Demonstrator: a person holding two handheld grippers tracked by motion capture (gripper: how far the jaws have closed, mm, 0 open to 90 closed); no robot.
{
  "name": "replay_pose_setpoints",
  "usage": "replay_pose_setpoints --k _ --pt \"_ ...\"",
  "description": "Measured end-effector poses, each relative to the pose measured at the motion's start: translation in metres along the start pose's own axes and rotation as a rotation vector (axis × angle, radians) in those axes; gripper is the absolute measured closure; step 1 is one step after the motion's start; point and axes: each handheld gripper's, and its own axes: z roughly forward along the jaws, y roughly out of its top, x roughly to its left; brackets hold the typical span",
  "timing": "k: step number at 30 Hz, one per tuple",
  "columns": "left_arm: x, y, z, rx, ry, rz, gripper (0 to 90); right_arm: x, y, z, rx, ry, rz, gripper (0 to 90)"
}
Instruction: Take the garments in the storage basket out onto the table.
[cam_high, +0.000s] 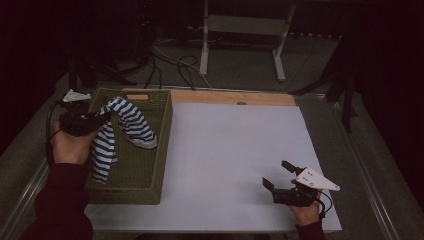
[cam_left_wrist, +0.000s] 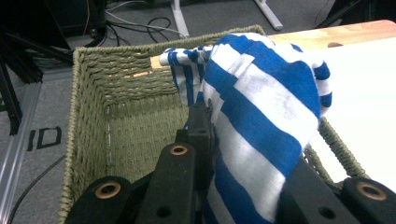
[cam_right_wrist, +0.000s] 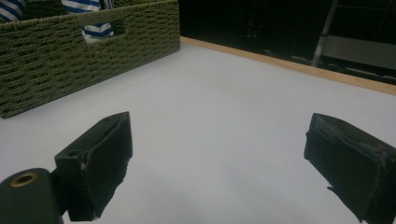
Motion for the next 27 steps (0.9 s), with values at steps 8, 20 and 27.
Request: replay_pose_setpoints --k 8,20,27 --pt "-0.0009 0.0006 0.0005 0.005 -0.004 0.003 81.3 -0.0002 0.0 -0.0002 0.001 0.0 0.0 7.6" --pt "-0.0018 0.0008 0.0028 0.013 -0.008 0.006 81.3 -0.0002 -0.0001 0.0 0.001 0.0 -0.002 7.6" --pt "-0.0023 0.0003 0.0046 0.019 -0.008 0.009 81.3 -0.0001 0.0 -0.0001 0.0 0.0 -0.001 7.6"
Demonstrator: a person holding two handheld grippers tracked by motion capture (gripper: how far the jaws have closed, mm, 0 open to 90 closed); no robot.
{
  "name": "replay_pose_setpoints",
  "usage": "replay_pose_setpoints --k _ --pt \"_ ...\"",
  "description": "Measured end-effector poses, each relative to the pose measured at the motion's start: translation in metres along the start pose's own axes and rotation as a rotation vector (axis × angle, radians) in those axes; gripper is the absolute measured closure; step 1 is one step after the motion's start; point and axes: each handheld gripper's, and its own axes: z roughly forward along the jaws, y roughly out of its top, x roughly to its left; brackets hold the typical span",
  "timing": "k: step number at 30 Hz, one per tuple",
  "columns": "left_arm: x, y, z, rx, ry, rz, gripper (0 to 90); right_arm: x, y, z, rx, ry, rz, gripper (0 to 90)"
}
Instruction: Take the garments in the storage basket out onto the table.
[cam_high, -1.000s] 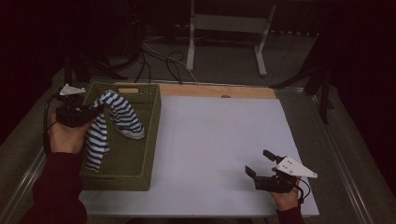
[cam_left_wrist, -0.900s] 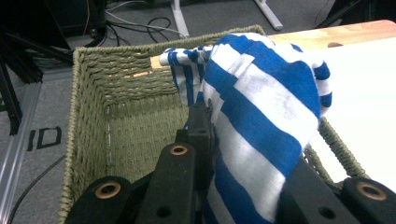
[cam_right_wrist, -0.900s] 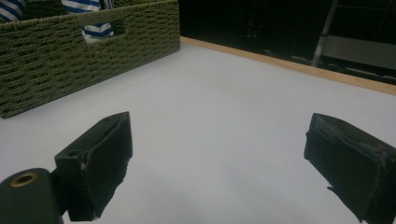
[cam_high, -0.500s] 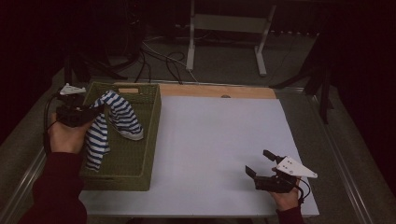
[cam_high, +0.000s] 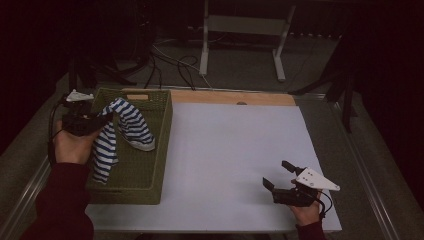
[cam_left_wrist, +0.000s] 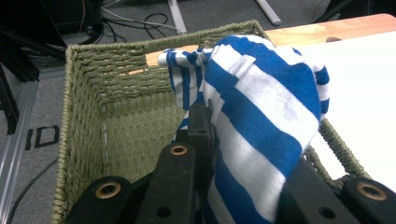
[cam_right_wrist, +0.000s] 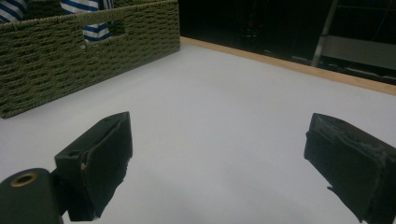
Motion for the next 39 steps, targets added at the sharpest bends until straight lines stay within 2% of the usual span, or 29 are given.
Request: replay_pose_setpoints --k 23,29,39 --pt "-0.0018 0.0028 0.0005 -0.002 -0.007 0.005 81.3 -0.0001 -0.0002 0.0001 0.001 0.0 0.002 7.6" --pt "-0.0038 0.0064 -0.0024 -0.019 -0.022 0.011 81.3 -0.0004 -0.0002 0.0 0.0 -0.002 0.0 7.7" --pt "-0.0052 0.0093 -0.0048 -0.044 -0.074 0.001 81.3 -0.0004 0.0 -0.0003 -0.001 -0.001 0.001 7.6"
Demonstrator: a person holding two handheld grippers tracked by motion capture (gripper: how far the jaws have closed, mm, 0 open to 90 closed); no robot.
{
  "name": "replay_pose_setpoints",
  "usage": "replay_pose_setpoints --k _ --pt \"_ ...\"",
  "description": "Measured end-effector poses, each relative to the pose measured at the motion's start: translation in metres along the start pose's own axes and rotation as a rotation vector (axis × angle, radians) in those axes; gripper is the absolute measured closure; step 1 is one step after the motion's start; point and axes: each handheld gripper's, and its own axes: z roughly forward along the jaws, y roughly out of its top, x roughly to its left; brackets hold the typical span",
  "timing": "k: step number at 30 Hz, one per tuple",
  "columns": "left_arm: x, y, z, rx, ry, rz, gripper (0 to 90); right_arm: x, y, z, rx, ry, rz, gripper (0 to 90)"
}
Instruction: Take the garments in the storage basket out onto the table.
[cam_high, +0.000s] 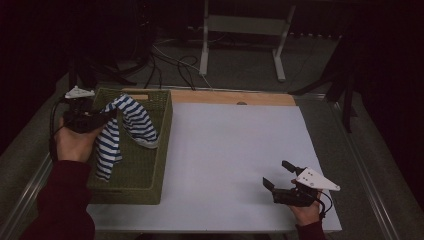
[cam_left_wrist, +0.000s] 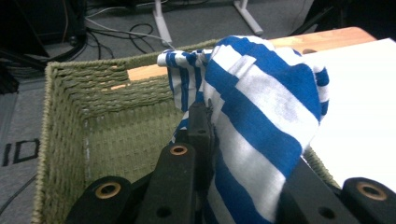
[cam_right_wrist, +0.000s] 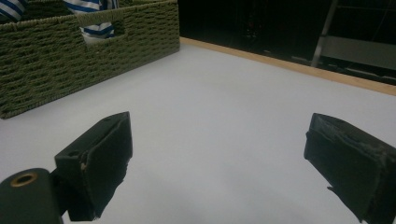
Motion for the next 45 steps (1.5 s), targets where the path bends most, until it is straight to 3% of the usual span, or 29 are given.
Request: replay_pose_setpoints --k 22,45 --pt "-0.001 0.003 -0.004 -0.053 -0.148 -0.018 81.3 0.0 0.0 0.0 0.0 0.001 0.0 7.6" --pt "-0.018 0.007 0.004 -0.068 -0.206 0.038 81.1 0.0 0.0 0.0 0.002 0.002 0.0 7.6"
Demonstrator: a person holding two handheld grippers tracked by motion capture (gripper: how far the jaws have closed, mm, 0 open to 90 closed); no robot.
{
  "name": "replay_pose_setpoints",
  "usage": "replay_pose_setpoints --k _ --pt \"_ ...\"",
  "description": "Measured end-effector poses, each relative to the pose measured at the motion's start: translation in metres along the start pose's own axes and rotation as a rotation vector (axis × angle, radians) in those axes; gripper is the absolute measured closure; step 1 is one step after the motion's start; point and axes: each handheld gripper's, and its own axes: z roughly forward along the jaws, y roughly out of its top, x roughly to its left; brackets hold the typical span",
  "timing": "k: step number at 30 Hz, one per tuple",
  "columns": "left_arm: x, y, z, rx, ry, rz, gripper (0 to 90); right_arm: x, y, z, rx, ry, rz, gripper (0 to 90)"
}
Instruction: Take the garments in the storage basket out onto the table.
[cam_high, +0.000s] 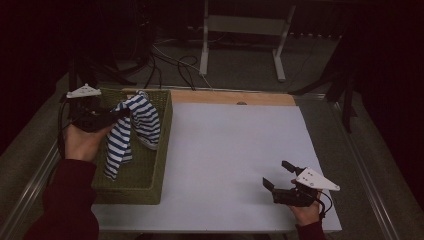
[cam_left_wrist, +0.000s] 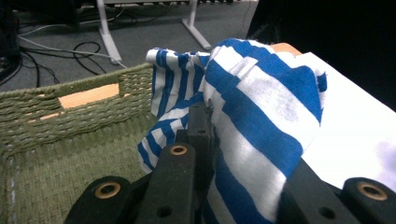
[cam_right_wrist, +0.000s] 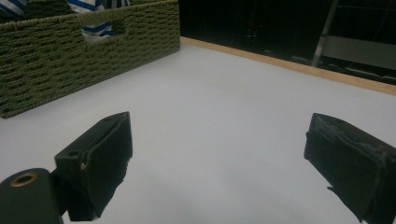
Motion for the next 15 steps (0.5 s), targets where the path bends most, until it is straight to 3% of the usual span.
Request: replay_pose_setpoints --k 15 --pt "-0.019 0.011 0.015 -0.008 -0.044 0.034 81.2 0.0 0.0 0.0 -0.001 0.0 0.0 7.6"
